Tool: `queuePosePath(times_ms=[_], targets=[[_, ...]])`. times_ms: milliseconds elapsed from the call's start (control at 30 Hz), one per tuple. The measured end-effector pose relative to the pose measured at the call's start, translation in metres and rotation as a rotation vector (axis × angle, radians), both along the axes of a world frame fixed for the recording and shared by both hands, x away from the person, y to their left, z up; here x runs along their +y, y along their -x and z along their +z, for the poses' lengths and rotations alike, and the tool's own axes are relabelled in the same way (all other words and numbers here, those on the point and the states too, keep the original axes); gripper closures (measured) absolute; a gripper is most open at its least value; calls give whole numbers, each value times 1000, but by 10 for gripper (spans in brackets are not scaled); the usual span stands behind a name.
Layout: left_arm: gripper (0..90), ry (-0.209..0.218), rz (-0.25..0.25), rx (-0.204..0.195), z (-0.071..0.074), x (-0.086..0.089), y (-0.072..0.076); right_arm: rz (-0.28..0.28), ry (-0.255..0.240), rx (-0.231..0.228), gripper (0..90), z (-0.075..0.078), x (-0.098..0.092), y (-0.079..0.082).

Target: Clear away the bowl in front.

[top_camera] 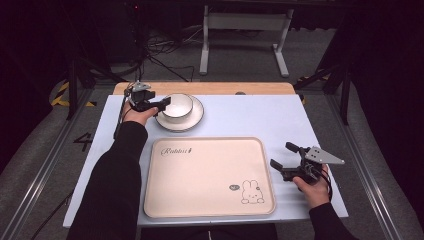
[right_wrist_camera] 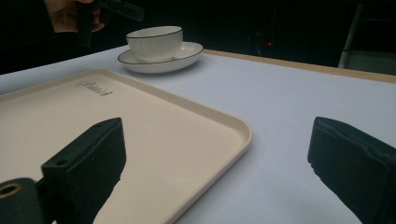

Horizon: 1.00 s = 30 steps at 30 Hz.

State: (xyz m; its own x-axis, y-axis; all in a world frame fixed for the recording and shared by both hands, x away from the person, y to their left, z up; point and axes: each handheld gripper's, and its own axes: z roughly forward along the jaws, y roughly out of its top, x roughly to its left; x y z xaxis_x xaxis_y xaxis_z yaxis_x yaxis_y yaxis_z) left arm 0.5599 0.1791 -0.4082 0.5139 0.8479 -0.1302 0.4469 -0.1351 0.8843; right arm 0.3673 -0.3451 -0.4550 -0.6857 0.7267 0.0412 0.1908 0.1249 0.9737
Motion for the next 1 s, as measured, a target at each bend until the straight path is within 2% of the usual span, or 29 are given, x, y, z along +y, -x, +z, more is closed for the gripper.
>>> queuePosePath(times_ms=[133,167,367,500,567,700,933,1000], targets=[[322,-11,-4,11,-2,-5,-1,-2,-2,1,51,0,0,0],[341,-12,-6,25,-3,-5,-1,-2,-2,1,51,0,0,0],[346,-39,14,47,-9,-6,-4,-2,-5,0,49,0,0,0],[363,-39,12,67,-13,-5,-7,-2,-5,0,49,0,0,0],[379,-34,12,102,-16,-5,-8,-3,-7,-1,47,0,-1,0],[395,-55,24,125,-20,-7,-9,-3,-4,0,47,0,0,0],[433,-40,28,160,-24,-8,-11,-4,-5,-2,45,0,0,1],[442,-25,48,186,-26,-9,-12,-4,-5,-2,45,0,0,0]])
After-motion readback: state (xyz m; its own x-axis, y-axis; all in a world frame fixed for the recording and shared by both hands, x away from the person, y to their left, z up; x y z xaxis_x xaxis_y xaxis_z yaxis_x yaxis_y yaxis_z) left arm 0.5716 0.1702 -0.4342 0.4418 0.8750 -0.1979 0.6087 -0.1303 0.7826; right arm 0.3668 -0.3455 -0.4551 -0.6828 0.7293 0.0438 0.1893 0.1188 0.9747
